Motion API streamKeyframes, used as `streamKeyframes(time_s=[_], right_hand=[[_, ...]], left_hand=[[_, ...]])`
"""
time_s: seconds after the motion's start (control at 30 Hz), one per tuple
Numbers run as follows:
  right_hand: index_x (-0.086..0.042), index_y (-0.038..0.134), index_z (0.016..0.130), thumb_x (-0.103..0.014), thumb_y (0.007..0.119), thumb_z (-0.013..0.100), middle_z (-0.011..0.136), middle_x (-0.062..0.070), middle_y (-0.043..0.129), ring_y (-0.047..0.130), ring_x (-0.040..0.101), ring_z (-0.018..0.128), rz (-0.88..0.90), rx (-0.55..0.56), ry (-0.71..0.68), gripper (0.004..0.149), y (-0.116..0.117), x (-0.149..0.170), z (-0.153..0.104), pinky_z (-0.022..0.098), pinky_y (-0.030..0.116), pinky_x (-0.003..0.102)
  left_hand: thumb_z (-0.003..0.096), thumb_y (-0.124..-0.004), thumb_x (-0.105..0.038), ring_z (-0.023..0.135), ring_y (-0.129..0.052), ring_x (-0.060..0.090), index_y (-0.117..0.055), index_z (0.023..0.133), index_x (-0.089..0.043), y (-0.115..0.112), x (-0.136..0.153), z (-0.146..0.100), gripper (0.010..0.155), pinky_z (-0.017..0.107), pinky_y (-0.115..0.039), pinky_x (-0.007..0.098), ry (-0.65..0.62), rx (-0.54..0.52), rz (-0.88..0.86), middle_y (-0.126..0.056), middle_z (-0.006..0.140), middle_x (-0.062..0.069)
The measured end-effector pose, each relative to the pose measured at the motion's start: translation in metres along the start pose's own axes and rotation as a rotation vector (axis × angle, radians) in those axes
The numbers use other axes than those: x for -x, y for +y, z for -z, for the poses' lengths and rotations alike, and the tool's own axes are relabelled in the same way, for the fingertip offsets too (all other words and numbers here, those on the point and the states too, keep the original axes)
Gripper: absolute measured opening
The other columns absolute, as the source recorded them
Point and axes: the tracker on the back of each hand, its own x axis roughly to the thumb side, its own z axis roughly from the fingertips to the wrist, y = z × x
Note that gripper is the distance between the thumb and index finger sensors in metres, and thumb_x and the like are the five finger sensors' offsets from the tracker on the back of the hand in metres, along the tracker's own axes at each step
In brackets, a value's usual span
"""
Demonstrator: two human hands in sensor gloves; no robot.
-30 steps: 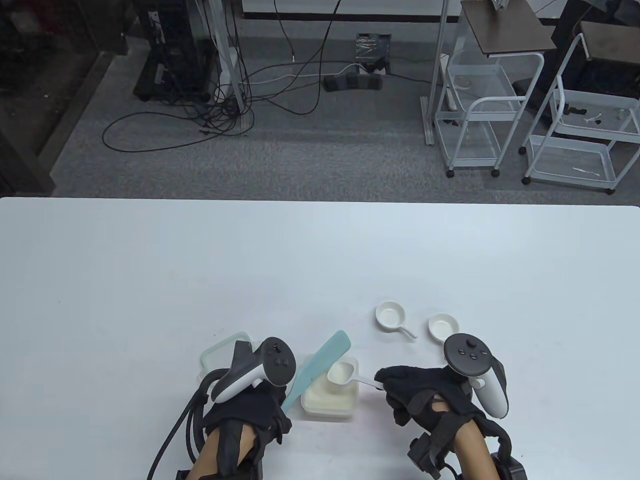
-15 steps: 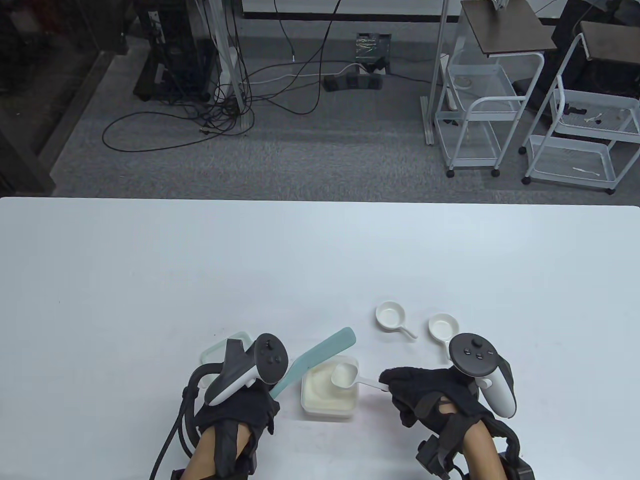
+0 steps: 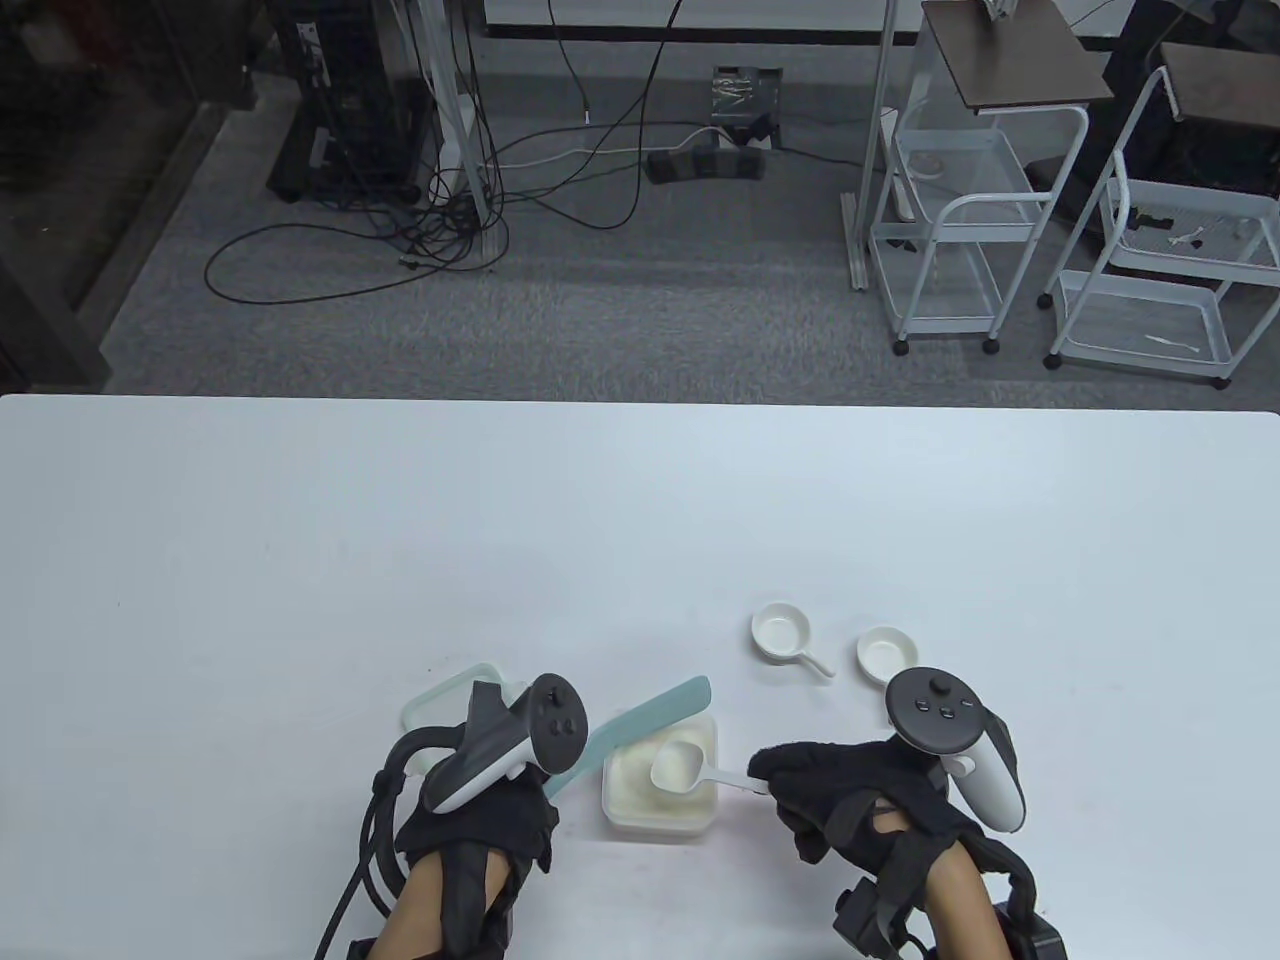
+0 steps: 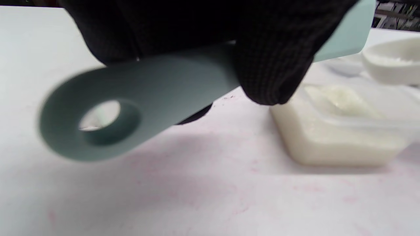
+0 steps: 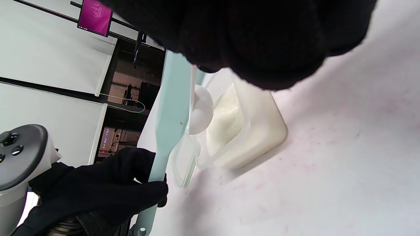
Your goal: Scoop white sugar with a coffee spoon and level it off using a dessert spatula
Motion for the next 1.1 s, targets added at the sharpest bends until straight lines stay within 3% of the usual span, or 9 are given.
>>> streamKeyframes(time_s=[0.07,0.23,0.33,0.57,0.77,1.1], right_hand=[[-0.001,0.079,0.088,-0.019,0.075,0.049,0.046,0.013,0.093,0.096,0.024,0.031,0.003,0.004,-0.003,0.043,0.000,0.000,0.000,0.048,0.078,0.059],[-0.001,0.079,0.088,-0.019,0.075,0.049,0.046,0.013,0.092,0.096,0.024,0.031,0.007,0.003,-0.002,0.043,0.000,0.000,0.000,0.048,0.078,0.059],[-0.001,0.079,0.088,-0.019,0.075,0.049,0.046,0.013,0.092,0.096,0.024,0.031,0.004,0.000,-0.001,0.043,0.000,0.000,0.000,0.048,0.078,0.059],[-0.001,0.079,0.088,-0.019,0.075,0.049,0.046,0.013,0.092,0.096,0.024,0.031,0.004,-0.005,-0.003,0.043,0.001,0.000,0.000,0.048,0.078,0.059],[-0.001,0.079,0.088,-0.019,0.075,0.049,0.047,0.013,0.092,0.096,0.024,0.031,0.016,-0.001,-0.011,0.043,0.000,0.000,0.000,0.048,0.078,0.059],[-0.001,0.079,0.088,-0.020,0.075,0.050,0.047,0.013,0.092,0.096,0.024,0.032,0.002,-0.008,-0.014,0.043,0.002,-0.002,0.000,0.049,0.077,0.059]], left_hand=[[0.0404,-0.096,-0.043,0.059,-0.111,0.014,-0.081,0.089,-0.026,0.002,0.002,-0.001,0.054,0.063,-0.083,0.047,-0.001,-0.046,-0.039,-0.097,0.083,-0.004],[0.0406,-0.096,-0.043,0.060,-0.111,0.014,-0.081,0.090,-0.026,0.000,0.002,0.001,0.054,0.064,-0.082,0.048,0.001,-0.026,-0.016,-0.097,0.084,-0.004],[0.0399,-0.097,-0.044,0.057,-0.114,0.013,-0.083,0.089,-0.027,-0.010,-0.007,0.006,0.054,0.062,-0.085,0.044,0.011,0.084,0.132,-0.099,0.081,-0.004],[0.0399,-0.097,-0.045,0.056,-0.114,0.013,-0.083,0.089,-0.026,-0.003,-0.002,0.003,0.054,0.062,-0.085,0.045,-0.002,0.022,0.042,-0.100,0.081,-0.003],[0.0411,-0.095,-0.044,0.055,-0.114,0.013,-0.082,0.090,-0.023,0.003,0.017,0.005,0.055,0.061,-0.085,0.044,0.121,-0.108,-0.017,-0.099,0.081,-0.001],[0.0420,-0.095,-0.045,0.053,-0.114,0.012,-0.081,0.090,-0.021,-0.009,0.019,0.019,0.056,0.061,-0.085,0.044,0.143,-0.029,0.025,-0.099,0.080,0.000]])
